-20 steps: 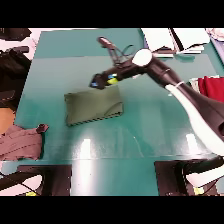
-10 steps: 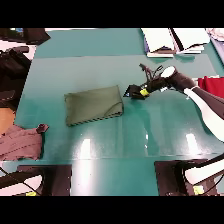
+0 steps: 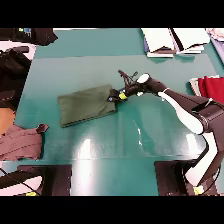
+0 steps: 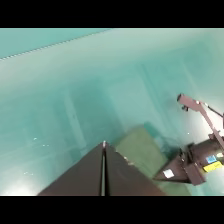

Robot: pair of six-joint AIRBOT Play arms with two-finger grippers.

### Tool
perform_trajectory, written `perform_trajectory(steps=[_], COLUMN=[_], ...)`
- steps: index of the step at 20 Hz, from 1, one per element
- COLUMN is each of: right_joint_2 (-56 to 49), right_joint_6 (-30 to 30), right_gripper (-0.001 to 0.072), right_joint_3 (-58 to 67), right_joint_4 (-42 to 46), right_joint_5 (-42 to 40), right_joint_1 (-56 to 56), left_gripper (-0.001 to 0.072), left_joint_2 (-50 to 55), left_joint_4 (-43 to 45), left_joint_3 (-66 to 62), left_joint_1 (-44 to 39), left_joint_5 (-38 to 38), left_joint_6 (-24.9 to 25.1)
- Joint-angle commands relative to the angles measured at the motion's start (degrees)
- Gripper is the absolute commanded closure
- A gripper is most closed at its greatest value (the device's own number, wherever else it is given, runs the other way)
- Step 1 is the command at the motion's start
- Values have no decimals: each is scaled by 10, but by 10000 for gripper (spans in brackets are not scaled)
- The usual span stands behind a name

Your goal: Fold the shirts.

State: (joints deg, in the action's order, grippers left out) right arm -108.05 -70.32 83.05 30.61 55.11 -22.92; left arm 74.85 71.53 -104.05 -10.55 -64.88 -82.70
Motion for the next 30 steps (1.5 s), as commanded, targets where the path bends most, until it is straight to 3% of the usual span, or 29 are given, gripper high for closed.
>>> perform_trajectory(steps=[1,4,9,16,24,30], right_joint_2=[3,74,209,263,258,258], right_joint_6=[-4,-46,-73,-72,-72,-74], right_gripper=[691,691,691,692,692,692], right_joint_3=[69,90,90,90,165,284], right_joint_4=[45,149,322,334,302,327], right_joint_5=[-25,-14,70,85,58,139], right_joint_1=[-1,78,305,611,647,644], left_gripper=[682,682,681,681,681,681], left_joint_2=[0,0,0,0,1,1], left_joint_4=[1,9,9,-7,-7,-8], left_joint_3=[0,0,0,0,0,0], left_joint_1=[-21,-77,-150,-171,-171,-171], left_joint_5=[-3,0,36,88,87,79], left_joint_6=[-8,-8,-8,-15,-28,-28])
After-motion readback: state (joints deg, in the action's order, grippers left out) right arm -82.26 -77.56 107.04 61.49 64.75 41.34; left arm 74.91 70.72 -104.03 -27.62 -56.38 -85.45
